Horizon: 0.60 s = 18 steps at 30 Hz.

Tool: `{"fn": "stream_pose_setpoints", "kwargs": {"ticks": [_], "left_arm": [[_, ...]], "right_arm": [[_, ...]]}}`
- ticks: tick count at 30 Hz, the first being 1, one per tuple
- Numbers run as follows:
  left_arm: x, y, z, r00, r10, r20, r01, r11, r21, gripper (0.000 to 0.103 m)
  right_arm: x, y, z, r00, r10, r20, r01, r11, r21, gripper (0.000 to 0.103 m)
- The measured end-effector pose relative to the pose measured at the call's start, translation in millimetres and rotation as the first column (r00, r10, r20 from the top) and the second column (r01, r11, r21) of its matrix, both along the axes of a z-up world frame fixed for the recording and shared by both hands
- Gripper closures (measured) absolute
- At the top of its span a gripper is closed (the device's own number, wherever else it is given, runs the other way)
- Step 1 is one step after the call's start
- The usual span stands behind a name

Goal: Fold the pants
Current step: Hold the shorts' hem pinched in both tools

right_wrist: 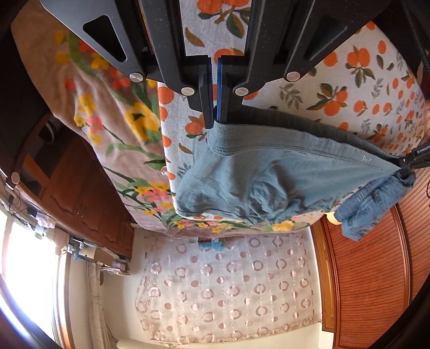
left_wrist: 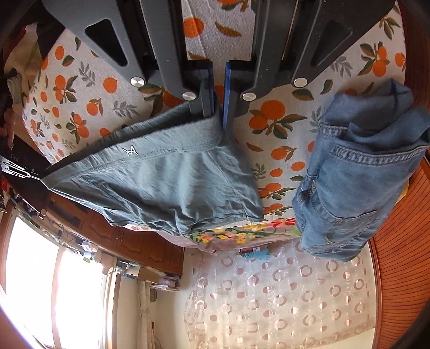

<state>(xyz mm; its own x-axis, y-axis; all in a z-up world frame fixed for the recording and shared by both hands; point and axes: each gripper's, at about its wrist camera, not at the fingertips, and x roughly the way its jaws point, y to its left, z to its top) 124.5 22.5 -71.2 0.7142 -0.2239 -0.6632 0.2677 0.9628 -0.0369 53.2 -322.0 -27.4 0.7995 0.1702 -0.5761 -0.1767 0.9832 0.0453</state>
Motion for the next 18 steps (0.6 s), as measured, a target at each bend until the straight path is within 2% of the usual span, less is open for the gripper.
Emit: {"fn": "stream_pose_setpoints", "kwargs": {"ticks": [18], "left_arm": [[-64.8,3.9,-16.5,0.999,-0.028,-0.025,0.028,0.999,-0.028,0.097]], "right_arm": [[-78.3,-43.8,-13.2,0.999,0.010,-0.050,-0.006,0.996,0.090,0.101]]}}
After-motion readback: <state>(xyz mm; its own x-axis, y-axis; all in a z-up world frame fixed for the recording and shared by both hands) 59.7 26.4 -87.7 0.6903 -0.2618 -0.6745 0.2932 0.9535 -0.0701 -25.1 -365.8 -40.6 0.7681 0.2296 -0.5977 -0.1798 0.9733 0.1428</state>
